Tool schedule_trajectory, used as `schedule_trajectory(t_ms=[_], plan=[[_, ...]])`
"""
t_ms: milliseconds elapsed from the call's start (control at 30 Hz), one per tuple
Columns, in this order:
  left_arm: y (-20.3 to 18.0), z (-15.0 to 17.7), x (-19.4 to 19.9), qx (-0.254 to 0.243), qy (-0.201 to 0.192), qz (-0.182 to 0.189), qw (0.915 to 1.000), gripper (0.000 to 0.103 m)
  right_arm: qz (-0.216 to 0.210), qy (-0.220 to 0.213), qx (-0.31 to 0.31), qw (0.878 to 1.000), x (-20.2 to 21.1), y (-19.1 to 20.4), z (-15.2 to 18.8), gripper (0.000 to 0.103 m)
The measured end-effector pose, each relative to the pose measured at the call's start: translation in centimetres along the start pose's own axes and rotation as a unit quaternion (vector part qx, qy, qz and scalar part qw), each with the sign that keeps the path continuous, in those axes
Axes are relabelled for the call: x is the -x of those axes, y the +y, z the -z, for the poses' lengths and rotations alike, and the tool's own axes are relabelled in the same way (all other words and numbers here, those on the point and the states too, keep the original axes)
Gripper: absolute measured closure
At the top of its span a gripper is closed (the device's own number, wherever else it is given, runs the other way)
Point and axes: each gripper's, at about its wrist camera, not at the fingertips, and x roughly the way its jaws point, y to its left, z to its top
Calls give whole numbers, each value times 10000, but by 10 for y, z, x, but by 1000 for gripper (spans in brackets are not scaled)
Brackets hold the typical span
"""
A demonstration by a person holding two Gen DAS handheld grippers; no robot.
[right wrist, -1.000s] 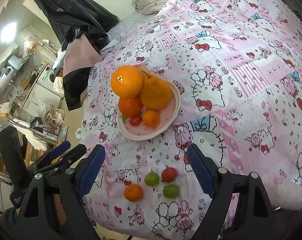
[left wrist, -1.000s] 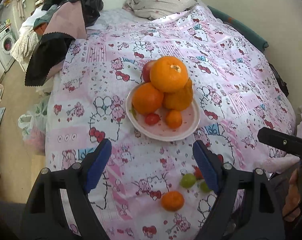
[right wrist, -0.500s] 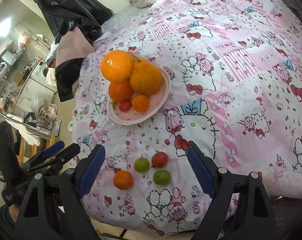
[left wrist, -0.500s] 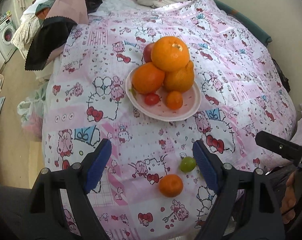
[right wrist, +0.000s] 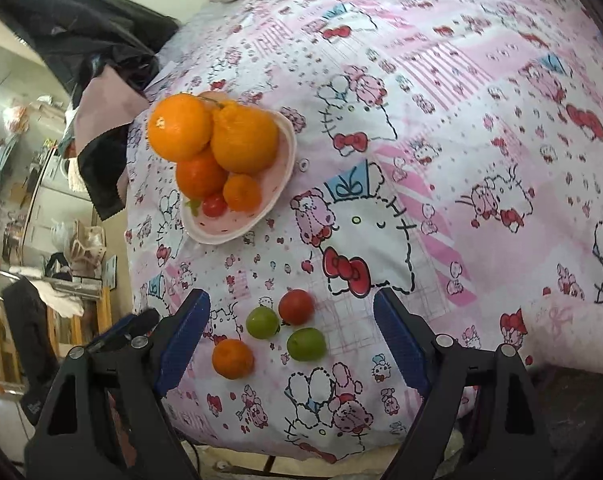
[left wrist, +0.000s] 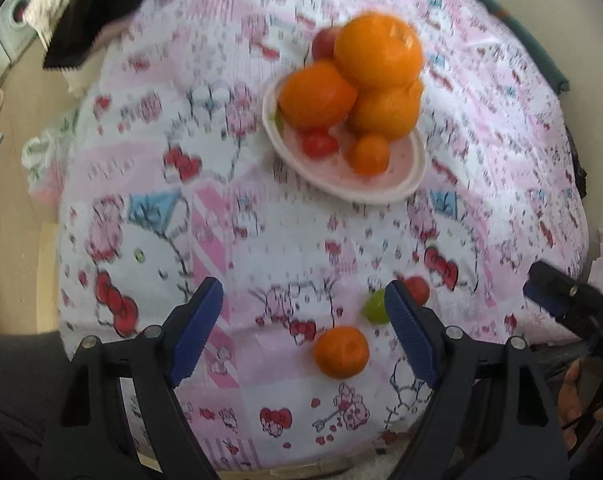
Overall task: Organize fruits
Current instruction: 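Grasp the small tangerine with the left tool while the right tool grasps a green lime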
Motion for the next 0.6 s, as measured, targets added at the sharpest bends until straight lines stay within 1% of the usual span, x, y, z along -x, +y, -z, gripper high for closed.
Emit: schedule_trajectory(t_ms=[67,100,167,200,300,333,433,500,533,600], plan=[[-2,6,-14,44,355,76,9993,25,37,32,16,10000,-3,1,-1,17],[-6,10,-21,-12,523,96,9986,25,46,44,29,10000,-4,2,-2,16],[-19,21,-35,-311,856,106,9958,25,64,67,68,9999,-7,4,-2,17],[-25,25,-39,-457,941,74,9945,25,85,78,89,9999,-8,4,-2,17],[-42,38,-50,-881,1075,-29,9903,30,127,116,96,9998,-10,3,-2,17],[-44,39,-52,-941,1096,-51,9895,35,137,133,88,9998,-11,3,-2,17],[-51,45,-62,-1155,1222,-188,9856,41,203,173,101,9996,-13,2,-2,16],[-52,48,-66,-1208,1259,-262,9843,49,261,261,115,9993,-17,2,0,17],[-52,48,-67,-1215,1271,-261,9841,61,265,336,119,9990,-21,1,0,17],[-52,50,-66,-1281,1291,-227,9831,63,356,556,174,9977,-30,1,2,17]])
